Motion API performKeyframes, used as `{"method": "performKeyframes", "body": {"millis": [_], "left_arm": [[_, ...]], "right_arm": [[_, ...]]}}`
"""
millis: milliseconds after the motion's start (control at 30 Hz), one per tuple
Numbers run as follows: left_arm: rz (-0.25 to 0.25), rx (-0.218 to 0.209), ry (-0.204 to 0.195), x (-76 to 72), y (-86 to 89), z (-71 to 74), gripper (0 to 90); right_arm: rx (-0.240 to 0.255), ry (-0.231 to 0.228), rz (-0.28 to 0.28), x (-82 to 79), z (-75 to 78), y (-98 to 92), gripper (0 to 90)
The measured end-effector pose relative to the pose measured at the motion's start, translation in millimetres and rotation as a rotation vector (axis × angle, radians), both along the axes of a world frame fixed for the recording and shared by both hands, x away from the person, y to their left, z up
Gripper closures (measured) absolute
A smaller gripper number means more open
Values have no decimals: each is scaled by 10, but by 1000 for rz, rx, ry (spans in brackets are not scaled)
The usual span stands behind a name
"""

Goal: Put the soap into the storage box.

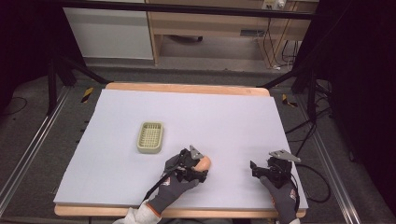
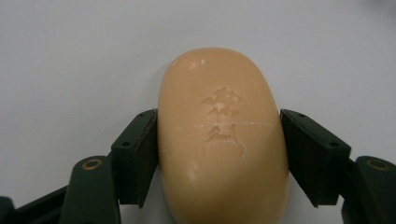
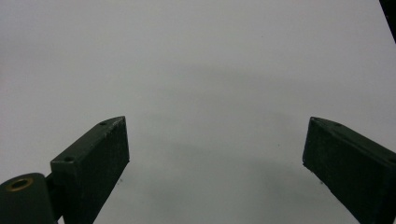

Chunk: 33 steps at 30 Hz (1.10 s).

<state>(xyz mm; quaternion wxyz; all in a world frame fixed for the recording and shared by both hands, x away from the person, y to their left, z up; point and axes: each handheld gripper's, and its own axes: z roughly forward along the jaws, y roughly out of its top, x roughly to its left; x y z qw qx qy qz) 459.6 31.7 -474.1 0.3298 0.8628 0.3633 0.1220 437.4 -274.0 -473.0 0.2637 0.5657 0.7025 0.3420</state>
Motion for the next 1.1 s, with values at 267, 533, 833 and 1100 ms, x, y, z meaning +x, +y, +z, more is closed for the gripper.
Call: {"method": "performKeyframes", "body": {"millis": [267, 533, 833, 1100], "left_arm": [[-1, 1, -4, -2, -3, -3, 309], [-19, -4, -18, -11, 6, 10, 313], [-26, -43, -30, -51, 91, 157, 315], [-26, -64, -38, -69, 156, 250, 316]], "right_arm": [[-3, 5, 1, 5, -4, 5, 74], [-4, 8, 0, 6, -9, 2, 74], [1, 5, 3, 0, -6, -4, 74], [-1, -1, -1, -7, -2, -3, 74]]}}
